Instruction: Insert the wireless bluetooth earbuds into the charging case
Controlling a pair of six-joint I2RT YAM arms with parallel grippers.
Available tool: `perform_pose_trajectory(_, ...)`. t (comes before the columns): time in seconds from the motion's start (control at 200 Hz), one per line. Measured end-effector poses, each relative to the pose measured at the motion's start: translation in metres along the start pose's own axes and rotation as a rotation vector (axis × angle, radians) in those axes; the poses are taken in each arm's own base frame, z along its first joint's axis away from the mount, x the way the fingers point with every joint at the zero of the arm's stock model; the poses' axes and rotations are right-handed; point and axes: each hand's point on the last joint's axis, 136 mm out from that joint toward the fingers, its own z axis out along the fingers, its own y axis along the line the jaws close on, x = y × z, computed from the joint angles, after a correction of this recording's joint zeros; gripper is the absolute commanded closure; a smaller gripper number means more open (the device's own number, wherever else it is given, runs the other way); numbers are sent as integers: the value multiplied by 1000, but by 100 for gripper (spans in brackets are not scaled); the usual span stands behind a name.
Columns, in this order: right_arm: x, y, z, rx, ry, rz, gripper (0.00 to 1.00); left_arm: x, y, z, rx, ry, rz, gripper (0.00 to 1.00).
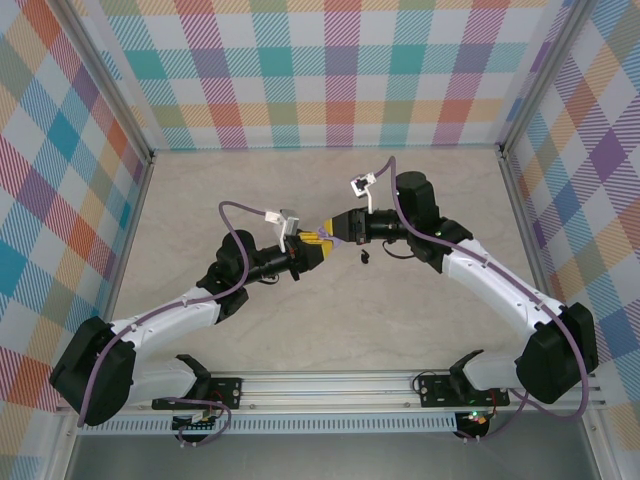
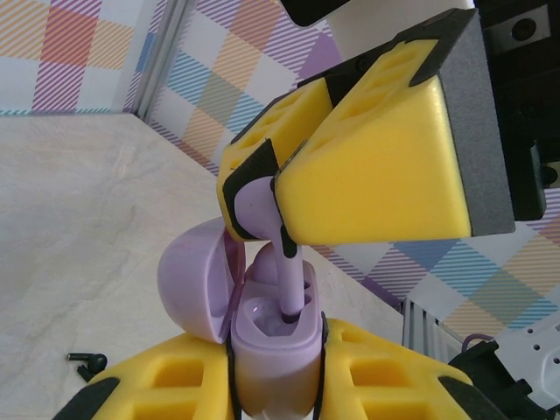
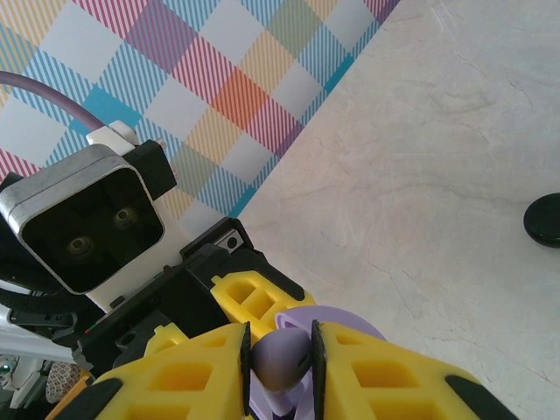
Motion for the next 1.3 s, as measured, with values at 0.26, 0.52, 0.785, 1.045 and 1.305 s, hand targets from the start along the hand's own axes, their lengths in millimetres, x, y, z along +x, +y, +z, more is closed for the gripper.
perform_pose_trajectory(0.26, 2, 0, 0, 3, 5, -26, 74, -1, 0, -1, -3, -2, -3, 78)
perform_pose_trajectory(0.52, 2, 4, -3, 8, 9, -50, 74, -3, -3, -3, -1, -7, 5, 78)
perform_pose_trajectory(0.785, 5, 4, -5, 14, 22, -60, 72, -2, -3, -4, -4, 0, 4, 78)
perform_pose_trajectory(1.045, 6, 6, -6, 12, 33, -69, 68, -2, -4, -4, 0, 2, 8, 78)
perform_pose_trajectory(1.305, 7, 6, -6, 12, 41, -67, 67, 0, -4, -4, 5, 9, 17, 78)
